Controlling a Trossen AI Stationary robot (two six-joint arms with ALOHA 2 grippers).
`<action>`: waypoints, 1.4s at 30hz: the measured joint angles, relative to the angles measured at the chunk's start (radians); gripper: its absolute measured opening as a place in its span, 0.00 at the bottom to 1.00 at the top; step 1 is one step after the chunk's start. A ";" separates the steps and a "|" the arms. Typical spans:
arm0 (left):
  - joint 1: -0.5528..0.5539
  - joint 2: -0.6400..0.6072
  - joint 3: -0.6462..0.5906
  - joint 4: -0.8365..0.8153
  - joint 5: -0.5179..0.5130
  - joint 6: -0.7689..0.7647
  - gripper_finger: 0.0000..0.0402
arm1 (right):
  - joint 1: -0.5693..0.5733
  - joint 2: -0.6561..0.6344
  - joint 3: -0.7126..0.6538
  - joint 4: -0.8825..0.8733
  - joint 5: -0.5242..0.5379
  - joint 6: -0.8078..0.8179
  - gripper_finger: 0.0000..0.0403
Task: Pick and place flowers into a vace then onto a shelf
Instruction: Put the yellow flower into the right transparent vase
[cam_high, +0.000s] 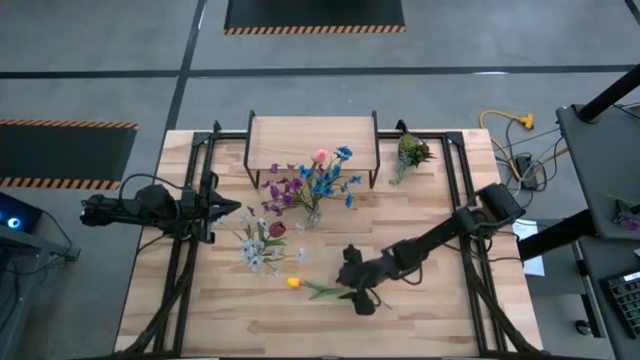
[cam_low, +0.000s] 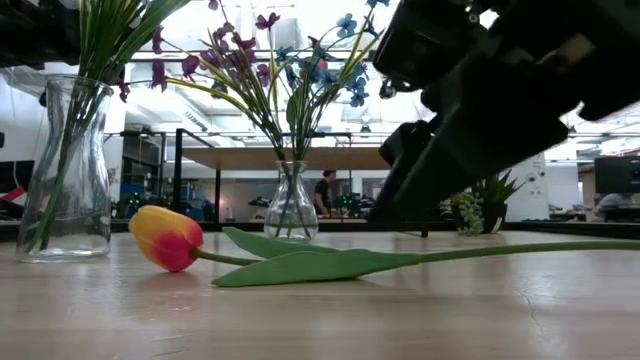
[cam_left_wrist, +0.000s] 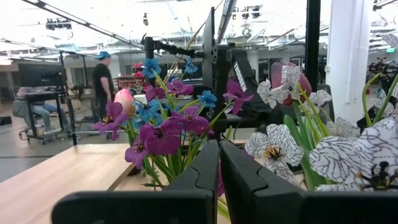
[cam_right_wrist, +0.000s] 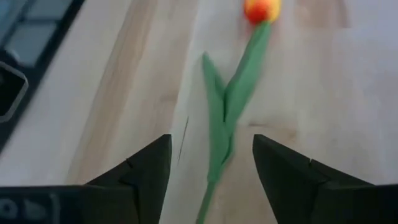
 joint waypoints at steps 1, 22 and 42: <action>0.000 0.000 0.000 0.000 0.000 0.000 0.00 | 0.006 0.007 0.021 -0.037 0.004 -0.014 0.54; 0.000 0.000 0.000 -0.003 0.000 -0.004 0.00 | -0.002 0.256 0.452 -0.606 0.057 -0.062 0.27; 0.000 0.000 0.000 -0.003 0.000 -0.026 0.00 | -0.028 0.135 0.414 -0.318 0.096 -0.166 0.02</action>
